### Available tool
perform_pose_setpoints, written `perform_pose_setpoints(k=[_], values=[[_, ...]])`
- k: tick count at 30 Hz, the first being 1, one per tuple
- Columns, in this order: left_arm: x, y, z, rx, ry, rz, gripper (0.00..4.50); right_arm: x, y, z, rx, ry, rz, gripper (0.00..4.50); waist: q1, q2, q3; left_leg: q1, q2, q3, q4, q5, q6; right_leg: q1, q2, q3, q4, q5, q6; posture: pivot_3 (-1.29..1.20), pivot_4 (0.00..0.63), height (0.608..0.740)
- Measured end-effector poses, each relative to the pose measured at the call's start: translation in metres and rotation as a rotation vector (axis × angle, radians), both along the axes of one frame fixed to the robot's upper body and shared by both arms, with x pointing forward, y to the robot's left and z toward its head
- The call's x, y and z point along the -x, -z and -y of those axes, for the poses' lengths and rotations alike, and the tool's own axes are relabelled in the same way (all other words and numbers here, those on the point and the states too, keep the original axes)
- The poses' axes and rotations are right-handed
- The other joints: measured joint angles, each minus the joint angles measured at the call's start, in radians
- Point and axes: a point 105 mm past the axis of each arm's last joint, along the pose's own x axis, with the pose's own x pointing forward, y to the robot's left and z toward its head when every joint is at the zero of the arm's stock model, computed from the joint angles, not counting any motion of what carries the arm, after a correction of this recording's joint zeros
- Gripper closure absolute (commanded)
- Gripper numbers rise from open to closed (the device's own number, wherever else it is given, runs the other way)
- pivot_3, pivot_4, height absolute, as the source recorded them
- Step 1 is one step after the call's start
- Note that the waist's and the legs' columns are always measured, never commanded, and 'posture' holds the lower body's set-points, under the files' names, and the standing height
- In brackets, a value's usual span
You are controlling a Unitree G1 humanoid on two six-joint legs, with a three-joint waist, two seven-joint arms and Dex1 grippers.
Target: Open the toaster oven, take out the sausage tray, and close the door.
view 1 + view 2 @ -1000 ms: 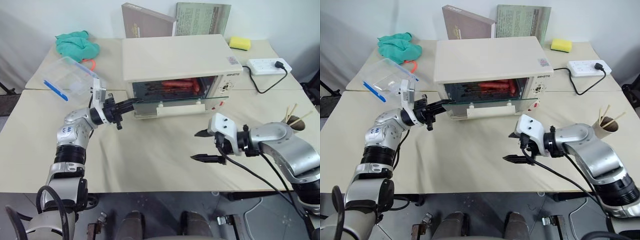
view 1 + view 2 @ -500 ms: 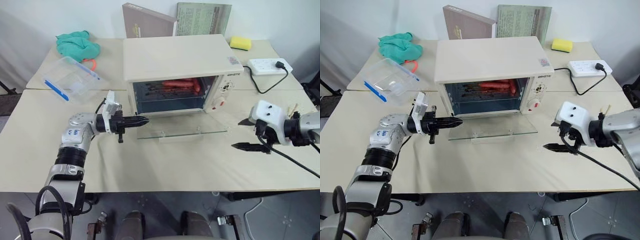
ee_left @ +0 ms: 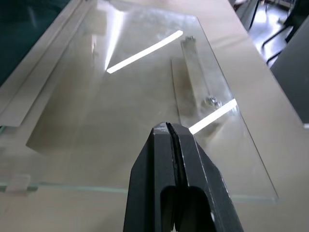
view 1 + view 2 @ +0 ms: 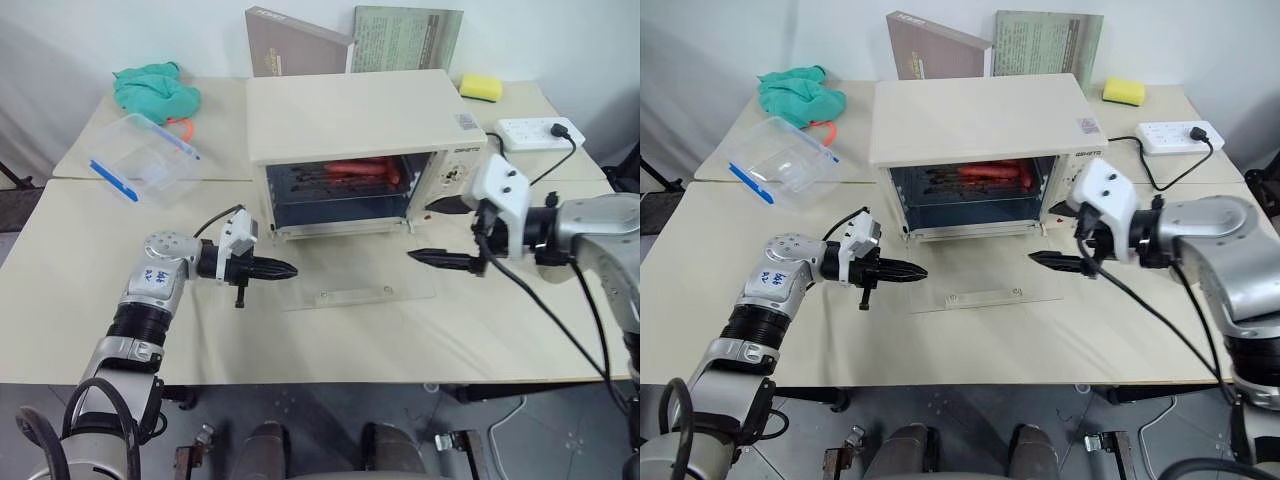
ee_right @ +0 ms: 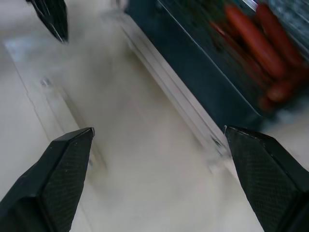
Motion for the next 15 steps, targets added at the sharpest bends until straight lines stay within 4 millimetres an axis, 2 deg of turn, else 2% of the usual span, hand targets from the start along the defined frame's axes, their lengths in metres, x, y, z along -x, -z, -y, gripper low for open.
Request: perform_pose_setpoints(k=[5, 7, 10, 12, 15], values=[[0.0, -0.002, -0.004, 0.048, -0.05, -0.005, 4.49, -0.012, 0.015, -0.033, -0.052, 0.011, 0.058, 0.0, -0.002, 0.0, 0.0, 0.0, 0.0, 0.0, 0.0, 0.0, 0.0, -0.001, 0.0, 0.0, 0.001, 0.0, 0.0, 0.0, 0.15, 0.74], [0.001, -0.001, -0.007, 0.071, -0.078, -0.024, 4.49, -0.021, 0.024, -0.039, -0.019, 0.048, 0.096, 0.0, -0.003, 0.0, 0.0, 0.0, 0.0, 0.0, 0.0, 0.0, 0.0, -0.001, 0.0, 0.0, 0.001, 0.0, 0.0, 0.0, 0.15, 0.74], [0.004, -0.001, -0.012, 0.083, -0.103, -0.047, 4.49, -0.031, 0.028, -0.042, 0.019, 0.083, 0.163, 0.0, -0.002, 0.0, 0.0, 0.0, 0.0, 0.0, 0.0, 0.0, 0.0, -0.001, 0.0, 0.0, 0.001, 0.0, 0.0, 0.0, 0.15, 0.74], [0.012, -0.007, -0.019, 0.14, -0.132, -0.063, 4.49, -0.043, 0.015, -0.063, 0.069, 0.1, 0.344, 0.0, -0.022, 0.0, 0.0, 0.0, 0.0, 0.0, -0.001, 0.0, 0.0, -0.002, 0.0, 0.001, 0.003, 0.0, 0.0, 0.0, 0.15, 0.74], [0.02, -0.01, -0.017, 0.188, -0.135, -0.073, 4.49, -0.052, 0.014, -0.084, 0.161, 0.103, 0.503, 0.0, -0.034, 0.0, 0.0, 0.001, 0.001, -0.001, -0.001, 0.0, -0.001, -0.004, 0.0, 0.001, 0.007, 0.0, 0.0, 0.0, 0.15, 0.74]])
